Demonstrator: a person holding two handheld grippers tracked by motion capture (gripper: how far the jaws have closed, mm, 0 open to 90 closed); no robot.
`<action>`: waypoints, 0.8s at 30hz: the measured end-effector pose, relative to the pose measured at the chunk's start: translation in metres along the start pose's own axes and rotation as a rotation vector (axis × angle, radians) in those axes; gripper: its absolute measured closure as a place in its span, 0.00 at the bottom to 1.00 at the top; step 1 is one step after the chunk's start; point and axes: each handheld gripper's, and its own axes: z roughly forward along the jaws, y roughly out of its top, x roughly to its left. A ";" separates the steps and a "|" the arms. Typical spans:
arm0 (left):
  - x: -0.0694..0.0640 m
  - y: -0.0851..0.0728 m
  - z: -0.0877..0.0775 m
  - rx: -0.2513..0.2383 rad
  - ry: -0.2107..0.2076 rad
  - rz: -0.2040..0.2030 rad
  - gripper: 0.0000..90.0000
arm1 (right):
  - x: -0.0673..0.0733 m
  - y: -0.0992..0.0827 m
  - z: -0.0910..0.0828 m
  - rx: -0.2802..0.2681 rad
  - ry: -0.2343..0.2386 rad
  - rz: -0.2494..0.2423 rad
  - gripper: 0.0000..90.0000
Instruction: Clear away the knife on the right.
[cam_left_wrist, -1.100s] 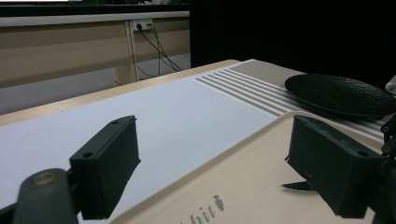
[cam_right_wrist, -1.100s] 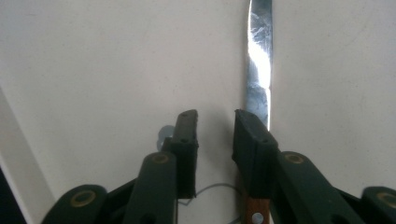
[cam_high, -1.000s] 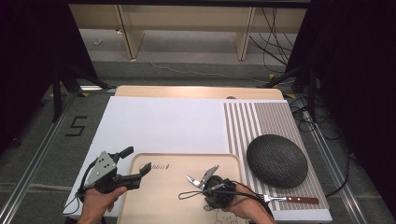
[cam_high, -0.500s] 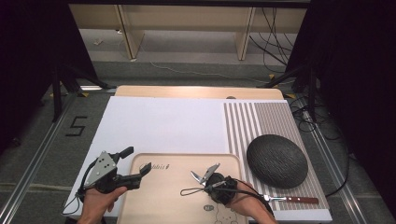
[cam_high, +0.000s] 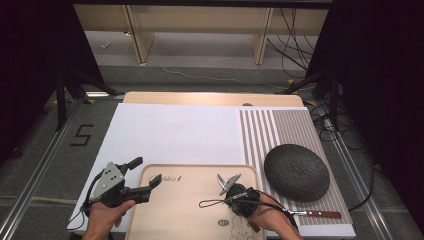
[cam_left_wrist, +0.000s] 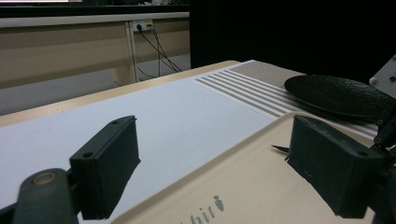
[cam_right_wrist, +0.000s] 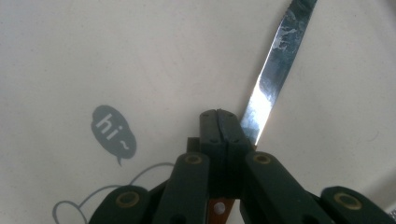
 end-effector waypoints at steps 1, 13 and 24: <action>0.000 0.000 0.000 0.001 0.000 0.001 0.18 | 0.000 0.000 0.000 0.000 -0.006 0.008 1.00; 0.000 0.000 0.000 -0.001 0.001 0.002 0.18 | -0.013 -0.008 -0.001 0.009 -0.024 0.049 1.00; 0.000 0.000 0.000 -0.004 0.000 -0.001 0.18 | -0.020 -0.016 -0.004 0.027 -0.037 0.084 1.00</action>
